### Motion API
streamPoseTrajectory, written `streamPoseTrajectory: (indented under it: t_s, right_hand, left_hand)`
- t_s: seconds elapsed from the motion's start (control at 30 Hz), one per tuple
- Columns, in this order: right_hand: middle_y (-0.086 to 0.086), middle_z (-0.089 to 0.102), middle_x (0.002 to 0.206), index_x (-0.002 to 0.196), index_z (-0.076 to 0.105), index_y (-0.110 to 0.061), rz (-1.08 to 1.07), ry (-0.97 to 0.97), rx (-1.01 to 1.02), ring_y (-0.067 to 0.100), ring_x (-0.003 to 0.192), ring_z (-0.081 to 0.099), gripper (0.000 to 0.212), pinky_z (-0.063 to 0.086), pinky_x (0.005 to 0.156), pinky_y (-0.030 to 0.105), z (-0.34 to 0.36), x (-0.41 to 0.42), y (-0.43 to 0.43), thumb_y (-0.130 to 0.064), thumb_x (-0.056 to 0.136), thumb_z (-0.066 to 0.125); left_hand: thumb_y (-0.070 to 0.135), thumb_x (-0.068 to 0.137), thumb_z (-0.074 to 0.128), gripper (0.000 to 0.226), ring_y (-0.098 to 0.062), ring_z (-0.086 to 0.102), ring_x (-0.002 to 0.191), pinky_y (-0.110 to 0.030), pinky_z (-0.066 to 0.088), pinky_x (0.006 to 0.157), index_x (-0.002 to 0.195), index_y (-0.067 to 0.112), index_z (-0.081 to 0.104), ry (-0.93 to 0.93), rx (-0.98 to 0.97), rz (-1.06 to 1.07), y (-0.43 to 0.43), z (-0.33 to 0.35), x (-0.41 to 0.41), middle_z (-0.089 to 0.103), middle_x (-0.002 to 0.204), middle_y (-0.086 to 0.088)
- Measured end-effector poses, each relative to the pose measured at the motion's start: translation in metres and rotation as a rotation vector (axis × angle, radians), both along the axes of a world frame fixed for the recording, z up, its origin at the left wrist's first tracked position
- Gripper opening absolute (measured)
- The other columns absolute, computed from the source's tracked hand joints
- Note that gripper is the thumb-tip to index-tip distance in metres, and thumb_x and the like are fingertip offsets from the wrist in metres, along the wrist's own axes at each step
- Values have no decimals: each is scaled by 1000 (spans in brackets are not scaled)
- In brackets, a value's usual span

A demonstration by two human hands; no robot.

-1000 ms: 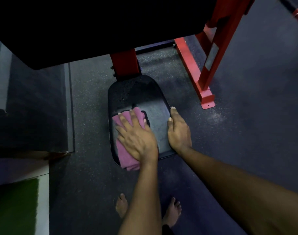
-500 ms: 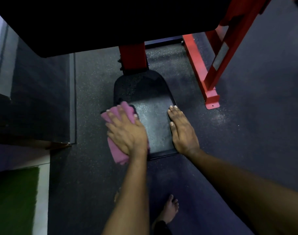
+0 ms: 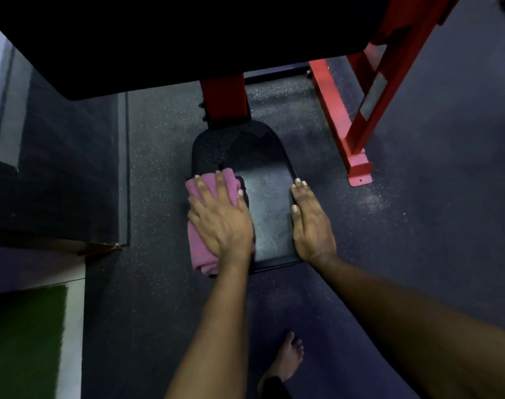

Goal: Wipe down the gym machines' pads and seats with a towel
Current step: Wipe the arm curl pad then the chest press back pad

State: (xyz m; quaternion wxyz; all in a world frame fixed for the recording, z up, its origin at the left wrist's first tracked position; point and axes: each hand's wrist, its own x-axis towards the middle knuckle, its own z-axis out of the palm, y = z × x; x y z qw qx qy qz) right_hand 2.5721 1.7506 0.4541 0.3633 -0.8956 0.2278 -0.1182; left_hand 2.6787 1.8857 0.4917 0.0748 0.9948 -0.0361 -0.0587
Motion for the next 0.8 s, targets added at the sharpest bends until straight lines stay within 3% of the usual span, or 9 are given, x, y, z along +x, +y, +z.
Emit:
streamPoseTrajectory:
  t_s: [0.07, 0.17, 0.3, 0.4, 0.47, 0.53, 0.6, 0.67, 0.8]
  right_hand:
    - [3, 31, 165, 157, 35, -10, -144, -4, 136, 13, 153, 24, 54, 19, 125, 28, 3, 0, 3, -32, 108, 30]
    - [10, 50, 153, 152, 45, -10, -343, 33, 371, 23, 143, 45, 51, 34, 120, 38, 7, 1, 6, -33, 108, 34]
    - [8, 72, 122, 118, 73, -13, -545, -5, 699, 28, 117, 65, 58, 49, 105, 52, -7, 5, 0, -51, 88, 41]
    - [20, 74, 107, 98, 74, -3, -635, -2, 887, 38, 104, 69, 51, 51, 98, 60, -24, 9, -9, -44, 81, 50]
    - [21, 74, 105, 97, 71, 6, -668, -2, 971, 40, 102, 69, 45, 53, 97, 55, -20, 12, -11, -33, 92, 50]
    - [14, 73, 112, 108, 71, 3, -688, 25, 1018, 36, 110, 68, 38, 52, 100, 44, -17, 13, -12, -27, 100, 49]
    - [15, 73, 109, 109, 71, 3, -697, 41, 1047, 34, 105, 69, 37, 53, 99, 42, -17, 11, -13, -26, 101, 49]
    - [16, 74, 101, 104, 71, 3, -696, 56, 1100, 32, 94, 70, 34, 55, 90, 37, -9, 7, -11, -21, 105, 47]
    - [5, 70, 70, 82, 67, -5, -666, 48, 1142, 18, 62, 65, 36, 53, 55, 19, -2, 1, -12, -11, 106, 41]
  left_hand:
    - [54, 100, 36, 69, -43, 27, 145, -56, 32, 113, 161, 28, 15, -14, 6, -58, -5, 4, -44, 14, 167, -14]
    - [51, 98, 49, 72, -44, 30, 145, -57, 32, 116, 160, 29, 20, -15, -16, -245, 4, 3, -103, 20, 166, -13]
    - [53, 101, 42, 61, -44, 32, 145, -55, 31, 116, 157, 34, 27, -8, 21, -381, -6, 2, -73, 27, 164, -12]
    - [53, 103, 35, 60, -44, 26, 146, -54, 26, 117, 158, 34, 22, 32, 64, -462, -26, 7, -51, 22, 165, -11]
    - [51, 102, 36, 62, -43, 27, 146, -53, 25, 118, 159, 32, 21, 9, 35, -464, -27, 8, -60, 21, 166, -12]
    - [48, 101, 45, 64, -42, 32, 145, -53, 25, 118, 159, 33, 22, -18, -11, -511, -16, 4, -89, 25, 165, -11]
    - [44, 98, 56, 67, -41, 38, 143, -52, 27, 118, 158, 35, 28, -35, -32, -565, -3, -3, -120, 31, 163, -8]
    - [43, 97, 56, 65, -40, 39, 142, -52, 29, 117, 156, 35, 31, -42, -27, -574, -4, -6, -117, 33, 162, -7]
    - [47, 101, 40, 57, -38, 28, 146, -50, 32, 115, 155, 35, 28, 6, 30, -563, -31, 1, -67, 27, 163, -8]
